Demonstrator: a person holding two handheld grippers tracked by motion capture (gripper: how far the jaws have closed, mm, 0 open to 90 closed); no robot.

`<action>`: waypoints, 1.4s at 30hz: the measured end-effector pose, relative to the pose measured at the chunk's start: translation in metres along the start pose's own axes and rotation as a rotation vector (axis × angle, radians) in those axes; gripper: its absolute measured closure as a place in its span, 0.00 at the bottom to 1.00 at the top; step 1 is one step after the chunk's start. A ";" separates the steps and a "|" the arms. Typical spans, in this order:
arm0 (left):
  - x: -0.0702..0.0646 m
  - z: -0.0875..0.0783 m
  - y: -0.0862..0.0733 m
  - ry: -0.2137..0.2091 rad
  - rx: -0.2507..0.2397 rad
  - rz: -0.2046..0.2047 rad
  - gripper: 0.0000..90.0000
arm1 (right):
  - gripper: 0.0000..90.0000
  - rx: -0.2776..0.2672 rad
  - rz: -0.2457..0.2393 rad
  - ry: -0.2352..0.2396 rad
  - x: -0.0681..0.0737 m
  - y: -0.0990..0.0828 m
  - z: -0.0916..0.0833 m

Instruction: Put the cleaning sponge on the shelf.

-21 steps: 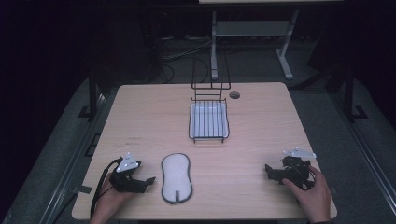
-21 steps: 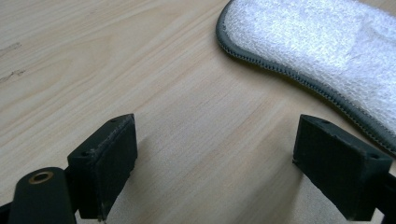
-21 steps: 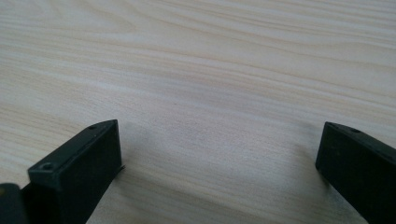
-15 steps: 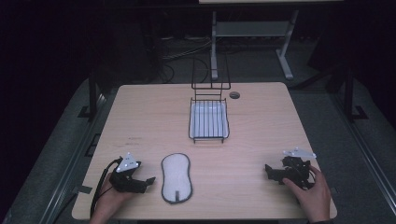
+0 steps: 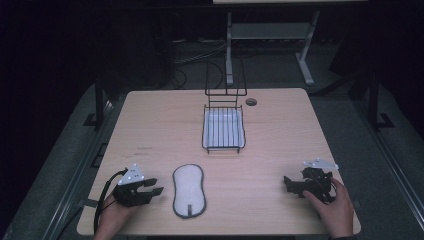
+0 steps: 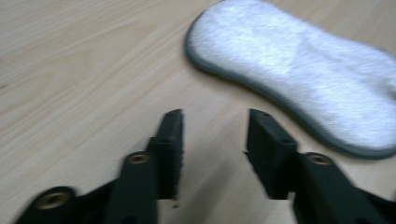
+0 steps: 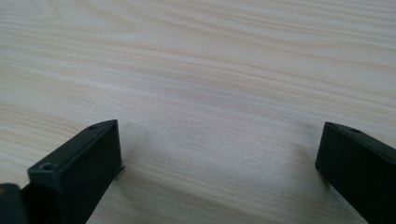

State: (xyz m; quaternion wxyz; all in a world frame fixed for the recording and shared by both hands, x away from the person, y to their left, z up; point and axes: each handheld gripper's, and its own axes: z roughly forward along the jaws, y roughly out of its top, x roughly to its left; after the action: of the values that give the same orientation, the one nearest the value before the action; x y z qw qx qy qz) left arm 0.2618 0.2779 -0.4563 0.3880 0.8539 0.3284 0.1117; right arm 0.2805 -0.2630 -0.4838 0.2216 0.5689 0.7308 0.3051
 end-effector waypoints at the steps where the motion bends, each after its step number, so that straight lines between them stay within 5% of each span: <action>1: -0.002 0.000 0.001 -0.013 0.003 0.001 0.74 | 0.00 0.000 0.000 0.000 0.000 0.000 0.000; 7: -0.012 -0.001 0.006 -0.104 0.015 0.002 1.00 | 0.00 0.000 0.000 0.000 0.000 0.000 0.000; 20: -0.033 0.015 0.014 -0.189 0.057 0.058 1.00 | 0.00 0.000 0.000 0.000 0.000 0.000 0.000; 42: -0.049 0.034 0.025 -0.230 0.084 0.092 1.00 | 0.00 0.000 0.000 0.000 0.000 0.000 0.000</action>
State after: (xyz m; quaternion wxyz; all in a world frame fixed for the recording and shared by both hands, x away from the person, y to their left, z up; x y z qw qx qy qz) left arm 0.2515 0.2138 -0.4571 0.3813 0.8908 0.2465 0.0168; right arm 0.2805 -0.2630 -0.4838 0.2217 0.5690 0.7308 0.3051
